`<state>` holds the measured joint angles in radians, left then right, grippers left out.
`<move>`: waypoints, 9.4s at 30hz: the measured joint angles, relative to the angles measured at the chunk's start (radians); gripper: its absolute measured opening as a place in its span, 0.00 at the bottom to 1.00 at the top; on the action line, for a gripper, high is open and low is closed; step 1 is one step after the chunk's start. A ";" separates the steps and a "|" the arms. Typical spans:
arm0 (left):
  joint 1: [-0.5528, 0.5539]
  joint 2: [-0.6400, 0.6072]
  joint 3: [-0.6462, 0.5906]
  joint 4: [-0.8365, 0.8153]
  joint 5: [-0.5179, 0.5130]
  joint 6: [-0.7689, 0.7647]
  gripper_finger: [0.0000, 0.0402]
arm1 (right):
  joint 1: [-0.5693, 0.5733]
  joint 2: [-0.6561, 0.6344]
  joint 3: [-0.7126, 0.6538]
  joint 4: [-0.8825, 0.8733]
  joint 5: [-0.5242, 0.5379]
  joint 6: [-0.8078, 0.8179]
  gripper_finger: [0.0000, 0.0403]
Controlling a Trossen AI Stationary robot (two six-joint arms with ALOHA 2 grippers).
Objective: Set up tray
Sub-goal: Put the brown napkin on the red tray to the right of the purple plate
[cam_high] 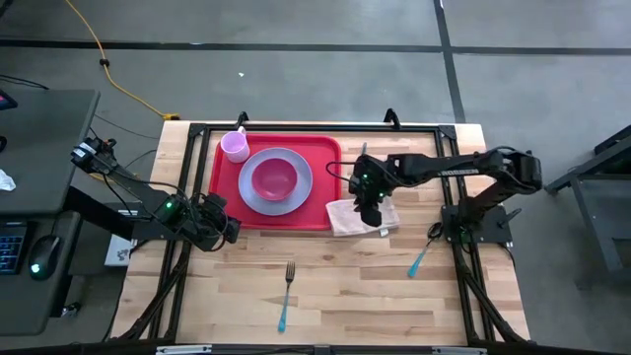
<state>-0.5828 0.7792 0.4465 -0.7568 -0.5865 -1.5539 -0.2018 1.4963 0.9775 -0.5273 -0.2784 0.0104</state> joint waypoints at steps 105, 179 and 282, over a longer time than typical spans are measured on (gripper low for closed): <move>0.000 0.000 0.000 -0.001 0.037 -0.128 0.28 | -0.213 0.350 0.033 0.113 -0.274 -0.291 0.00; 0.000 0.000 0.000 -0.032 0.038 -0.040 0.28 | -0.378 0.259 0.160 0.412 0.161 0.954 0.00; 0.000 -0.110 -0.003 -0.165 0.348 0.475 0.28 | 0.132 0.221 0.528 -0.033 0.801 1.427 0.00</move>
<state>-0.5831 0.6687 0.4439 -0.9221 -0.2382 -1.0789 -0.0700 1.7171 1.5055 -0.5602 0.5222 1.4378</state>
